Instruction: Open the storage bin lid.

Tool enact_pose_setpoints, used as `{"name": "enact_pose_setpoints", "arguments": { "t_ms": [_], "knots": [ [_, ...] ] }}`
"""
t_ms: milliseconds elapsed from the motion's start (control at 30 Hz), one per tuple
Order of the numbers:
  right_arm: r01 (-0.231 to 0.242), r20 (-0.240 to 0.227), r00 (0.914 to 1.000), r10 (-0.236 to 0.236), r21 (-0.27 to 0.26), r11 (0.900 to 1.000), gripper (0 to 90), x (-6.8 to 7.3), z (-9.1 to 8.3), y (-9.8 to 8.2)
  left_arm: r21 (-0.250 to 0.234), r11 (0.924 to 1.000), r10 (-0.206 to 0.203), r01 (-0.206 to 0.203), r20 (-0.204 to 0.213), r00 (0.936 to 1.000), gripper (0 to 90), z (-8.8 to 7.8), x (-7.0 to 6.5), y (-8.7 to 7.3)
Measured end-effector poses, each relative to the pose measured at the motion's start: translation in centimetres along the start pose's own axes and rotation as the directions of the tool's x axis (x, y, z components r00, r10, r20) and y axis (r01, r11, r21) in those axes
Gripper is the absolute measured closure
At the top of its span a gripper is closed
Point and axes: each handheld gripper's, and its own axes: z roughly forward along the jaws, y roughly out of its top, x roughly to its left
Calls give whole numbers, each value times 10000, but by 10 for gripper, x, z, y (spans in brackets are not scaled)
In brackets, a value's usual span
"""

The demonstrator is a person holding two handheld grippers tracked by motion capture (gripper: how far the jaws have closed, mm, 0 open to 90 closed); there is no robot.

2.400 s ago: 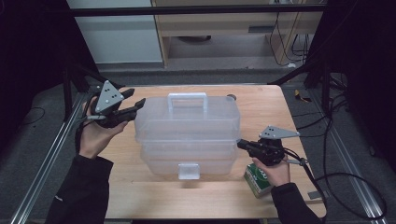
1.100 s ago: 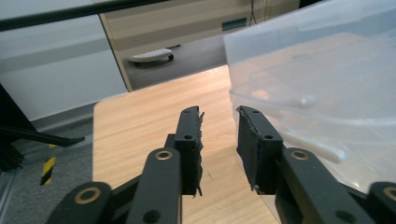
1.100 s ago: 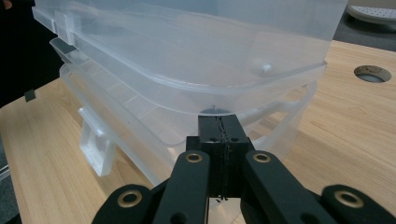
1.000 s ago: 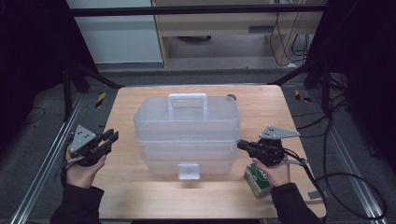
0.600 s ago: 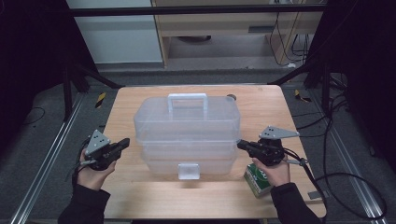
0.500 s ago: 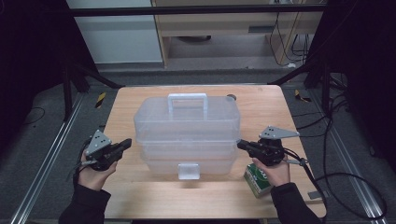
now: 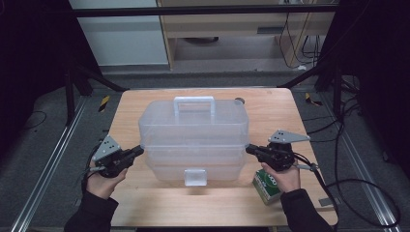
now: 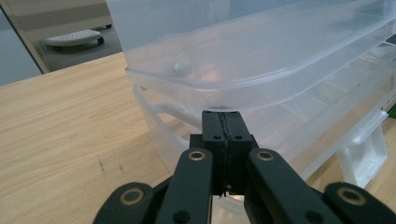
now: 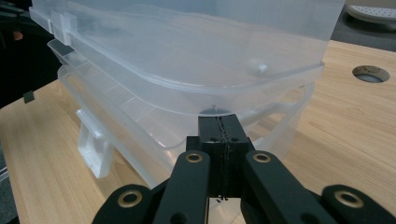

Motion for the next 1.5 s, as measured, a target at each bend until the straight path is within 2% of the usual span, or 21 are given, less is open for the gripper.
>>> {"name": "enact_pose_setpoints", "arguments": {
  "t_ms": [233,467,767,933,1367,1433,1500],
  "knots": [
    [-1,-4,10000,1,-82,10000,900,-1,-1,5,-168,9998,66,-65,34,10000,896,0,-1,5],
    [51,82,10000,-49,-237,9997,900,-3,-2,12,-289,9995,155,-160,-192,9997,894,0,-1,14],
    [-160,-15,9999,159,-511,9986,900,-9,-3,17,-369,9986,360,-377,-462,9983,893,3,0,21],
    [-141,33,9999,143,-536,9985,900,-9,-4,20,-407,9981,440,-461,-492,9978,893,6,1,25],
    [-122,9,9999,123,-572,9983,900,-9,-3,19,-373,9980,495,-516,-533,9973,875,8,1,22],
    [-129,9,9999,129,-560,9983,900,-9,-3,19,-250,9980,568,-585,-634,9964,856,7,1,21],
    [-97,-1,10000,97,-535,9985,900,-8,-3,19,-11,9970,770,-776,-1027,9917,823,6,0,20]
  ]
}}
